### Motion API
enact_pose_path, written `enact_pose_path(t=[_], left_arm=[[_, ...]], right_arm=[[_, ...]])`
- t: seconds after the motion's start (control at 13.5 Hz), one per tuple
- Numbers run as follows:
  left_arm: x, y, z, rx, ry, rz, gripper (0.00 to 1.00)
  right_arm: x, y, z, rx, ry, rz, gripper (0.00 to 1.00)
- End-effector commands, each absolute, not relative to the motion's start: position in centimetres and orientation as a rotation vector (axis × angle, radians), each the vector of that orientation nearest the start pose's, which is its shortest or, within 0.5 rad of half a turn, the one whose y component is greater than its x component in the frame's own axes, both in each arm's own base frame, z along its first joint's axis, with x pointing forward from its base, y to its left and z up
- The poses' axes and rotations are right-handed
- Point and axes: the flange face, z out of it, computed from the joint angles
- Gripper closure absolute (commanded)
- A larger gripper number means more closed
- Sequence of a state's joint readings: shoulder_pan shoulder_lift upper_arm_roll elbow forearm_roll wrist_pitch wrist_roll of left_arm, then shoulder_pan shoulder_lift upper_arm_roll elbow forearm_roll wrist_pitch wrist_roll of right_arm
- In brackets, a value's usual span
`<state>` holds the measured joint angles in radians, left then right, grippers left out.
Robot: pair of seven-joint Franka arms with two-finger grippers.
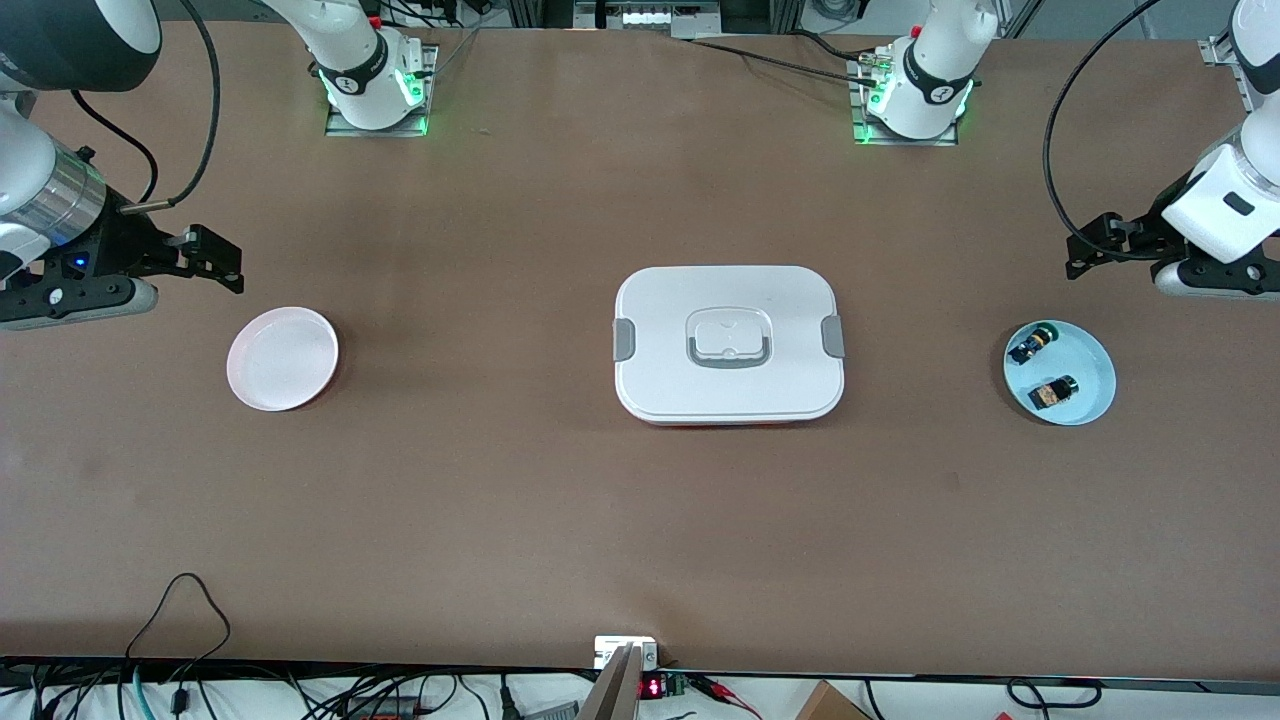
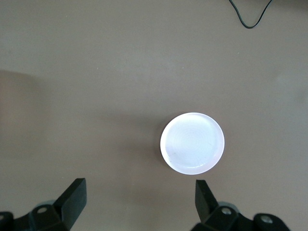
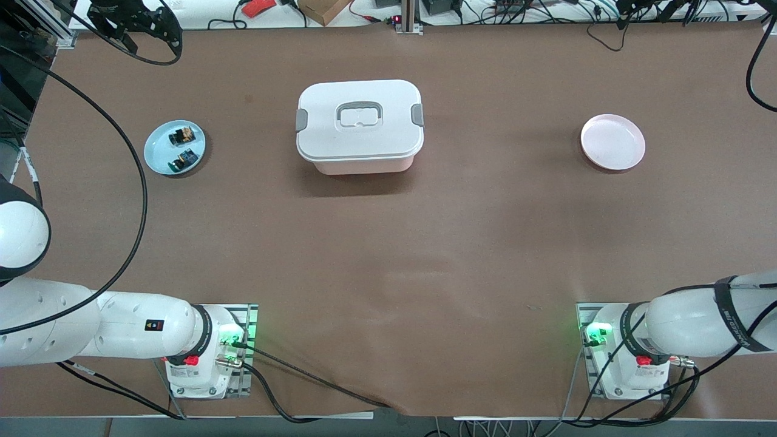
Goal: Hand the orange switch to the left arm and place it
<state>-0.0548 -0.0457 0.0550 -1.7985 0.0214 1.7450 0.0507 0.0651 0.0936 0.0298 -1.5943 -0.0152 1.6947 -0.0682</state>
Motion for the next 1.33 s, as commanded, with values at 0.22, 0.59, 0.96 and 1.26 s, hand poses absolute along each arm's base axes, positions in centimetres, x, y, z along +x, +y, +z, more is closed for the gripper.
enact_pose_path(t=[0.22, 0.59, 0.96, 1.26], left_arm=[[55.91, -1.02, 55.91, -3.119, 0.114, 0.084, 0.00], [55.89, -0.88, 55.89, -3.122, 0.109, 0.087, 0.00], [55.85, -0.70, 55.86, -3.122, 0.106, 0.094, 0.00], [55.80, -0.53, 55.82, -3.122, 0.101, 0.101, 0.00]], right_arm=[[59.09, 5.19, 57.59, -3.147, -0.250, -0.025, 0.00], [59.12, 5.19, 57.42, -3.147, -0.250, -0.020, 0.00], [59.12, 5.11, 57.48, -3.147, -0.250, -0.020, 0.00], [59.13, 5.11, 57.42, -3.147, -0.250, -0.020, 0.00]])
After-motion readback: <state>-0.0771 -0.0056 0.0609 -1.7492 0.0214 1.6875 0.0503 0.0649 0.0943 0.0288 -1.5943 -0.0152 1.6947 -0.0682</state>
